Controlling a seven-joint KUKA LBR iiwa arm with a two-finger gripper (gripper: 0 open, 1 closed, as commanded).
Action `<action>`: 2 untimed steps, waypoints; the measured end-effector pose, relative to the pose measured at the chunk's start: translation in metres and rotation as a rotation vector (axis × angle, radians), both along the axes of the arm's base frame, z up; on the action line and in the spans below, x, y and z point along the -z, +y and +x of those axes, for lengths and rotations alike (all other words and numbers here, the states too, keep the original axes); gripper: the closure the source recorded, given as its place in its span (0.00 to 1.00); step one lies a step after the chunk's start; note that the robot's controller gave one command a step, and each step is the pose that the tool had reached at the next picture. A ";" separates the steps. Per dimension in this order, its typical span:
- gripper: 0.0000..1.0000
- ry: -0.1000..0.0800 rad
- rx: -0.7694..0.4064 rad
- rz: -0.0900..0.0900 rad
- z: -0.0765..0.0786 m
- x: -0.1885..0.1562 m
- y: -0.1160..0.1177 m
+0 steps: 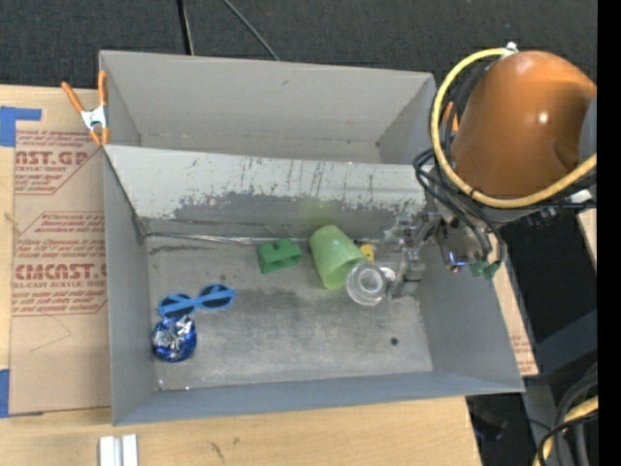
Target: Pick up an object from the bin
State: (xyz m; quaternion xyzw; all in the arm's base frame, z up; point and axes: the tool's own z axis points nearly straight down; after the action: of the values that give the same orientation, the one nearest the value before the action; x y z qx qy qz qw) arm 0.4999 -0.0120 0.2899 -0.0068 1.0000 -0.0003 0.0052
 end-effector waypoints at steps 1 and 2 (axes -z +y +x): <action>1.00 0.008 0.000 0.000 -0.001 0.005 0.000; 1.00 0.008 0.000 0.000 -0.001 0.005 0.000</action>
Offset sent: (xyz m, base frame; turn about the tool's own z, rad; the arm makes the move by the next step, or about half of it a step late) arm 0.0000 0.0000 0.0000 0.0000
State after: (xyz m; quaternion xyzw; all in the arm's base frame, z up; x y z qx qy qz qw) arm 0.4989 -0.0119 0.2851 -0.0069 1.0000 0.0000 0.0012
